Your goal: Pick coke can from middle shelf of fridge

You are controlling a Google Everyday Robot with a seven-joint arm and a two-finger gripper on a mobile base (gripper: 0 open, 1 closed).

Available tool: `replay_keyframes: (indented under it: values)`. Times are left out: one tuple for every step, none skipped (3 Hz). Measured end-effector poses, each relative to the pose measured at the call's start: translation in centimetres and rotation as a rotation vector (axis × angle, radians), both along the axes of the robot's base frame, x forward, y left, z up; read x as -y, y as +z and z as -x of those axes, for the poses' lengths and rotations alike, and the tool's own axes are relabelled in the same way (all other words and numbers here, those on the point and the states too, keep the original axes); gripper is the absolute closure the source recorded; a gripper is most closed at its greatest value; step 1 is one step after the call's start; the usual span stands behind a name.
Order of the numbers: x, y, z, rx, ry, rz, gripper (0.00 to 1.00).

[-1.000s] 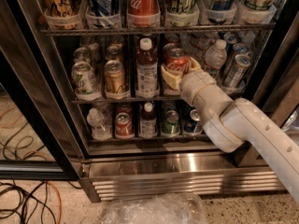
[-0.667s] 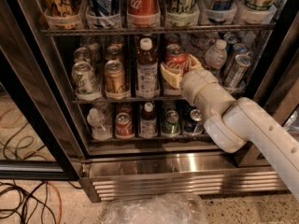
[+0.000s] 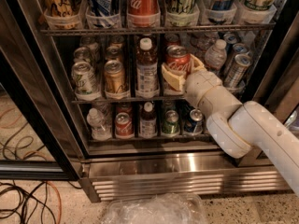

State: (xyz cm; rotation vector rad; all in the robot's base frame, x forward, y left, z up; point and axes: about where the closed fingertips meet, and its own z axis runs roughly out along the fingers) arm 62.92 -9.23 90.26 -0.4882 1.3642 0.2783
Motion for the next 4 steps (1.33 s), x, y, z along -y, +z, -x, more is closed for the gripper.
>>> replay_keyframes:
  values:
    - [0.2,0.0,1.3,0.002,0.030,-0.006,1.00]
    - [0.1,-0.1,2.8,0.000,0.068,-0.001,1.00]
    - [-0.5,-0.1,4.5,-0.015,0.130,0.010,1.00]
    - [-1.1,-0.2,6.5,-0.038,0.216,0.028,1.00]
